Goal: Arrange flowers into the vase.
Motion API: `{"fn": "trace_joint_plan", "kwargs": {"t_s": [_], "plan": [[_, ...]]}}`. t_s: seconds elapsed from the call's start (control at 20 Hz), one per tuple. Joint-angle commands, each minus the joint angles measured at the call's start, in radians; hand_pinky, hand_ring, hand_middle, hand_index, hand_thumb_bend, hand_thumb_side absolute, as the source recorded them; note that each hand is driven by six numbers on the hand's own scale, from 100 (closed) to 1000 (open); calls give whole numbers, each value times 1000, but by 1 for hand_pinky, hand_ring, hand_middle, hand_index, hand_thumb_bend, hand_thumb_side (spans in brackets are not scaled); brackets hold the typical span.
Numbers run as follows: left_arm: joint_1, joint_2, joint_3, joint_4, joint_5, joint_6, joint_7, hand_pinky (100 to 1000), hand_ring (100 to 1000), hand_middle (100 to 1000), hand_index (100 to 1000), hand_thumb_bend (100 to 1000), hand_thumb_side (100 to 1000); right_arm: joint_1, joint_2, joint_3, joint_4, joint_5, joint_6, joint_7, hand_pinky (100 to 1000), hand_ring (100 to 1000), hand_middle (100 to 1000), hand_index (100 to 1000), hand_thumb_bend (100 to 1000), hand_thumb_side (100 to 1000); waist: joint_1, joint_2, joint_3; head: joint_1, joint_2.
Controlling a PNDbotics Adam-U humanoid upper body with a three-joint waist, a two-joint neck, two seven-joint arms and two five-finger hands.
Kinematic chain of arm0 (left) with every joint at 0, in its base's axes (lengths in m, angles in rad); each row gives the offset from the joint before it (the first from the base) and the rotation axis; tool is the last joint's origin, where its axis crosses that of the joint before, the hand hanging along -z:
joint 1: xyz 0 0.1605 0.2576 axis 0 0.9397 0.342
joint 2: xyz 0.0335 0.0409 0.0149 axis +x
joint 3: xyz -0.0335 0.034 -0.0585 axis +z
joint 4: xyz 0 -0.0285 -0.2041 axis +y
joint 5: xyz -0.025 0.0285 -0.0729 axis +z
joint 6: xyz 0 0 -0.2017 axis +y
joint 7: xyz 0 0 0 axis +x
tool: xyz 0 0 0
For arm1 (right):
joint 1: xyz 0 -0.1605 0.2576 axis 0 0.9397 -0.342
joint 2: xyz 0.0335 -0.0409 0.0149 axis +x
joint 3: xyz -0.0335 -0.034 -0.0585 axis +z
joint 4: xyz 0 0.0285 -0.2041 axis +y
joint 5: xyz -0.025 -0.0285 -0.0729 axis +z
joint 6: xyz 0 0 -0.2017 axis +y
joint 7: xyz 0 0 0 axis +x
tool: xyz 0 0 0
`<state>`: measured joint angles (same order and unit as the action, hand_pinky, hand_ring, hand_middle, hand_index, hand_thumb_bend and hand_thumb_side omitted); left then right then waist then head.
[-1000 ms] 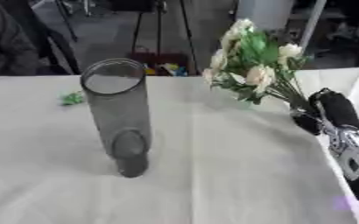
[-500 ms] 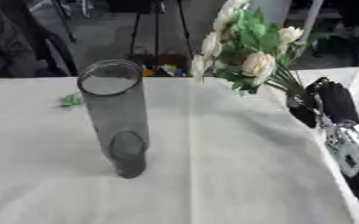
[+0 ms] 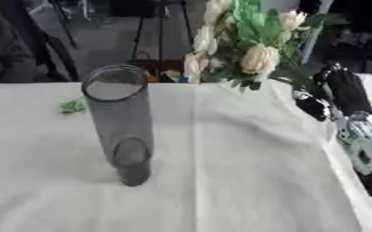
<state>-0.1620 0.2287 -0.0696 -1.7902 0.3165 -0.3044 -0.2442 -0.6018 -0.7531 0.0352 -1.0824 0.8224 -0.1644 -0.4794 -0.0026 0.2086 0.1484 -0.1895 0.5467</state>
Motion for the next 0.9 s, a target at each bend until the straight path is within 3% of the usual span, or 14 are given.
{"fn": "trace_joint_plan", "kwargs": {"t_s": [0.05,0.9], "plan": [[-2,11,6,-9,0,-1,4,851,798,816,842,856,627,-40,-64,6,-62,15,-20,1,100,100,100,148,100,779,-10,-25,-4,4,-14],[6,19,3,-4,-1,0,5,850,799,816,842,843,637,-176,-87,50,-217,-20,-48,43,100,100,100,149,100,792,-30,-60,3,-4,-28]]}}
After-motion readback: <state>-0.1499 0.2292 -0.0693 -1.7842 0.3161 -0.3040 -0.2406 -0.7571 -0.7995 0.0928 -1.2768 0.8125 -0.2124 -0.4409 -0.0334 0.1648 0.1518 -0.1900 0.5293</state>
